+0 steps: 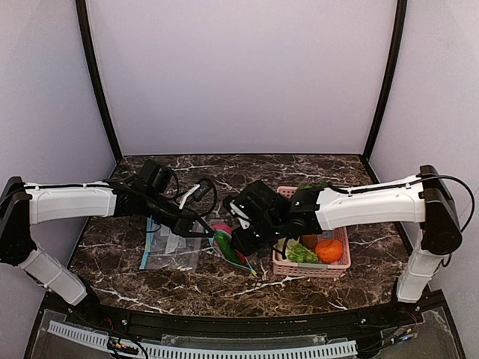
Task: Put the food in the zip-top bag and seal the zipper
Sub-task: Pass from the left arm to the right
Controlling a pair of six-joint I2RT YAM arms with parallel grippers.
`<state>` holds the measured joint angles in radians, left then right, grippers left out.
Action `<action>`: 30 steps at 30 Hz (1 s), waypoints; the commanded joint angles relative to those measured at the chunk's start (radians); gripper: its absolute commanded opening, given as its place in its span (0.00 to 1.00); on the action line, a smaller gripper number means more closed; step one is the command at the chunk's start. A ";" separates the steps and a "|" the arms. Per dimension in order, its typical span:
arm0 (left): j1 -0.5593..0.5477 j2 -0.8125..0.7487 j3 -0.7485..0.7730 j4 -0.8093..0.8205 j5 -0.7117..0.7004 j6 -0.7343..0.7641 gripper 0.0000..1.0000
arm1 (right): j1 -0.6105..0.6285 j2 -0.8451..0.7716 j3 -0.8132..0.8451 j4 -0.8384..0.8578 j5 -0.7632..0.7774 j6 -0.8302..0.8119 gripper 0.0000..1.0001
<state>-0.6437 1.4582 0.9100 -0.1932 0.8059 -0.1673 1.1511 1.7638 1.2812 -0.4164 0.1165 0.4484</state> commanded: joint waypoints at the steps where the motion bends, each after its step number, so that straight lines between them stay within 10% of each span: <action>1: 0.003 -0.020 0.016 -0.027 0.019 0.012 0.01 | 0.001 0.031 0.057 0.036 0.017 -0.036 0.28; 11: 0.003 -0.019 0.021 -0.045 -0.016 0.025 0.01 | 0.011 0.009 0.072 0.098 0.016 -0.039 0.00; 18: 0.004 -0.086 0.020 -0.034 -0.138 -0.004 0.77 | 0.025 -0.053 0.018 0.150 0.026 0.064 0.00; 22: 0.003 -0.194 -0.080 0.111 -0.238 -0.150 0.96 | 0.035 -0.071 0.001 0.152 0.045 0.112 0.00; 30: -0.036 -0.370 -0.267 0.277 -0.341 -0.411 1.00 | 0.046 -0.117 -0.062 0.255 0.010 0.168 0.00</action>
<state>-0.6514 1.1366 0.7242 -0.0120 0.5312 -0.4229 1.1847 1.6859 1.2442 -0.2531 0.1322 0.5728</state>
